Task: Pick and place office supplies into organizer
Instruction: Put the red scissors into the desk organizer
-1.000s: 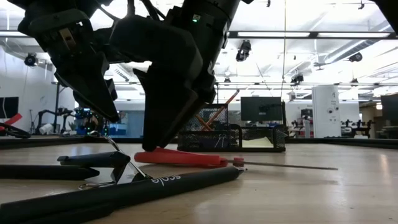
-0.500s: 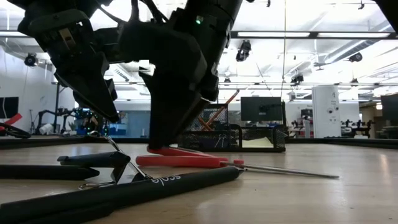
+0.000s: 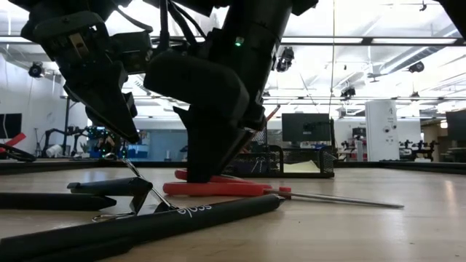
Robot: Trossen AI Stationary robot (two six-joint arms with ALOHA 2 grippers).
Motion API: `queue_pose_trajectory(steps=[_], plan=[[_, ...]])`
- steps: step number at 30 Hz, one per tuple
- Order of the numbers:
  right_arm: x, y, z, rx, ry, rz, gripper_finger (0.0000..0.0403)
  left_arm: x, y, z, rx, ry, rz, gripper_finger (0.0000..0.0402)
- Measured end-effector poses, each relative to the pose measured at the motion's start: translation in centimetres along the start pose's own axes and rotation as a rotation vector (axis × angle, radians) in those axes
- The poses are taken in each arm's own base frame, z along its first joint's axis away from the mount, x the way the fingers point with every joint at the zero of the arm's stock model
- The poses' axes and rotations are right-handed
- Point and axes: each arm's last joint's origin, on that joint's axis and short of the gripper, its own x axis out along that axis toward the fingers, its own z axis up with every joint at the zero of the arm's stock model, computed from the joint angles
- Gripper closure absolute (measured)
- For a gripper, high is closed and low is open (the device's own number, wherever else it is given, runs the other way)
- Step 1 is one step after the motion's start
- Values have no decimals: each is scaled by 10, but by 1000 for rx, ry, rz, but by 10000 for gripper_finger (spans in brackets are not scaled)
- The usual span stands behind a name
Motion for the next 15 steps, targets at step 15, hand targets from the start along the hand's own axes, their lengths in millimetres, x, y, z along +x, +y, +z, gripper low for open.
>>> queue_pose_trajectory(steps=[15], plan=[[-18, -1, 15, 68, -87, -80, 380, 0, 0, 0, -3, -1, 0, 314]])
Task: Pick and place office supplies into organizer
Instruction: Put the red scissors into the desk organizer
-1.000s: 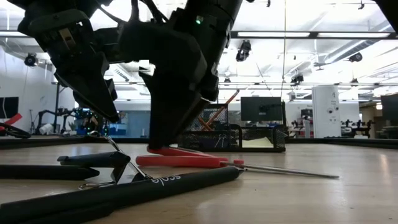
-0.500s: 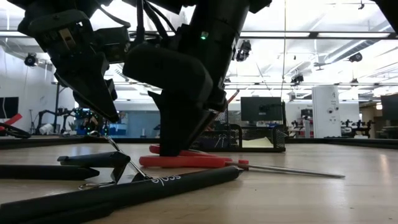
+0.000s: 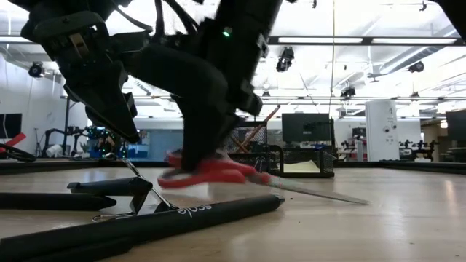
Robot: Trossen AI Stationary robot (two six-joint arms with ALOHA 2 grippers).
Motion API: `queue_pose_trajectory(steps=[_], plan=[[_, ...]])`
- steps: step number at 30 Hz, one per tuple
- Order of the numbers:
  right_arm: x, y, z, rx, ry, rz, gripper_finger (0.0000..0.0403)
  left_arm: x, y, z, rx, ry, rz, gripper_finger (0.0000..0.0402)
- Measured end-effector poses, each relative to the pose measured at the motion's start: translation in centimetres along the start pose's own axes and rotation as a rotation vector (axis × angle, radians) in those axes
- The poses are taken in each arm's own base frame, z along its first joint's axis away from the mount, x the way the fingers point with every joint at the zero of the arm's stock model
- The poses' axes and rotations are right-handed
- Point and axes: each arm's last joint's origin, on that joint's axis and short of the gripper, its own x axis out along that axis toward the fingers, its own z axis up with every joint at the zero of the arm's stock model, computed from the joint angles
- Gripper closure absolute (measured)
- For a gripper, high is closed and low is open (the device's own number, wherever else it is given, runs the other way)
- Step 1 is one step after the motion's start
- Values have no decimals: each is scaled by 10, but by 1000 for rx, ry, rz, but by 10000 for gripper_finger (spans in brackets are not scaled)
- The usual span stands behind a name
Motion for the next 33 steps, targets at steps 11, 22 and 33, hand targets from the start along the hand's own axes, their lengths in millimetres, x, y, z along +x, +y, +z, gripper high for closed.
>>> queue_pose_trajectory(steps=[11, 22, 33], plan=[[-66, -15, 35, 318, -275, -355, 380, -11, 9, -8, 4, 57, 134, 314], [-134, -65, 46, 672, -670, -656, 380, -67, 6, 7, 63, -177, 103, 314], [-126, -142, 76, 686, -655, -856, 380, -110, 12, 14, 212, -427, 268, 314]])
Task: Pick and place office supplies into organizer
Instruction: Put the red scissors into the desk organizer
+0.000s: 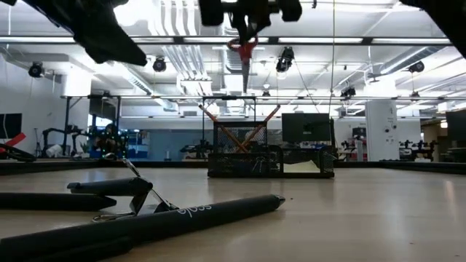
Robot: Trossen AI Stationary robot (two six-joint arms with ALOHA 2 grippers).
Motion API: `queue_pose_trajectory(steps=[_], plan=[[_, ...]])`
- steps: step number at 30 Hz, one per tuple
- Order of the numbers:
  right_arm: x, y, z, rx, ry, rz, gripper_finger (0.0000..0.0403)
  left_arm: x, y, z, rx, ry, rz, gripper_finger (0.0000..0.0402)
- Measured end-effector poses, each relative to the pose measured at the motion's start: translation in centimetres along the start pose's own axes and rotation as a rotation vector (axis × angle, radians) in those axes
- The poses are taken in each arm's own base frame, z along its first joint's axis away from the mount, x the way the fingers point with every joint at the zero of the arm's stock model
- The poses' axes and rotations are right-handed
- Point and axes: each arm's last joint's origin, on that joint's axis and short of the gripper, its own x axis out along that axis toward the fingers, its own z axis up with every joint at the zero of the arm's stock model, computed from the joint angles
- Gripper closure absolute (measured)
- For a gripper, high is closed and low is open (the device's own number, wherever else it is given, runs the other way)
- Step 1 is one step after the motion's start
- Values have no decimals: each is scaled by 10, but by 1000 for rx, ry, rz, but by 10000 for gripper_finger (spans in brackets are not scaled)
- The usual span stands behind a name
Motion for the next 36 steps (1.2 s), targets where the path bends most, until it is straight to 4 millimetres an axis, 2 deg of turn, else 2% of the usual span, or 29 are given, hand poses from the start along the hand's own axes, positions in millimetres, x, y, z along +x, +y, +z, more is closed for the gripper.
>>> queue_pose_trajectory(steps=[4, 10, 19, 26, 36], plan=[[26, -1, -5, -14, 9, -63, 380, -6, 3, 3, 11, -33, 14, 314], [46, 6, -16, 33, 8, -79, 380, -7, 5, 4, 56, -47, 41, 314], [61, 36, -44, -43, -51, -22, 380, 0, 9, -5, 126, 41, 127, 314], [64, 34, -60, -145, -109, -74, 378, -6, 13, -8, 86, 62, 132, 314], [70, 28, -84, -150, -180, -128, 358, -9, 14, -6, 78, 49, 124, 314]])
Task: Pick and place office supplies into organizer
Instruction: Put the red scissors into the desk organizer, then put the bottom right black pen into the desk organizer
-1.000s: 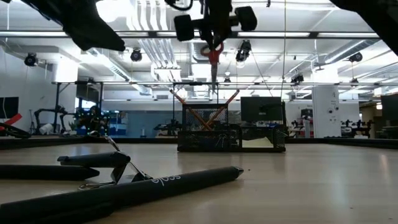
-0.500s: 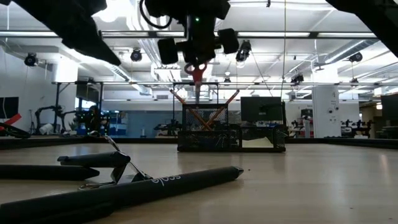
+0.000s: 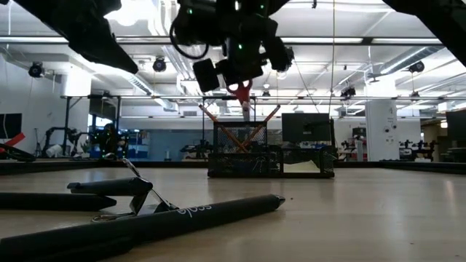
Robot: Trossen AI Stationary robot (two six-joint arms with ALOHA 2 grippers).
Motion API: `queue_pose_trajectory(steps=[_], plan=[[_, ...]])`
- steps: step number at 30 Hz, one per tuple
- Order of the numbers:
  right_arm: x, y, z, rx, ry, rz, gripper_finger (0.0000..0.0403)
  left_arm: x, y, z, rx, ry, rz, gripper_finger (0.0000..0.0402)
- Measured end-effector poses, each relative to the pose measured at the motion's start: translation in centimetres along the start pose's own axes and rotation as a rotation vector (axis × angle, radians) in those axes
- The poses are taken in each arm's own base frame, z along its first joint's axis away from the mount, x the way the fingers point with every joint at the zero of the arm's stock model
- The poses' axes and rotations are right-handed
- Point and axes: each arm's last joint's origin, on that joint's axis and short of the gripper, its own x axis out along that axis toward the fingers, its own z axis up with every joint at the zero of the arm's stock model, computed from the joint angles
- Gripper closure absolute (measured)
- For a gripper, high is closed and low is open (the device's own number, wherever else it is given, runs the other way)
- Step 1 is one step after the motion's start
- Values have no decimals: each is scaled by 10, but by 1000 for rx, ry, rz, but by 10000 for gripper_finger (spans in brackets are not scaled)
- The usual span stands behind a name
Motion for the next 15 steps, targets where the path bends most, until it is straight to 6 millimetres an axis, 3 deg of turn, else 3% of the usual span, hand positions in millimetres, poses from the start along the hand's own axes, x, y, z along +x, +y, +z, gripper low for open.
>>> queue_pose_trajectory(steps=[10, 15], plan=[[-16, 0, -20, 8, 14, 45, 353, 11, -7, -4, 33, 52, 7, 314], [-20, 2, -25, 39, 78, 86, 326, 16, -10, -5, 45, 73, 6, 314]])
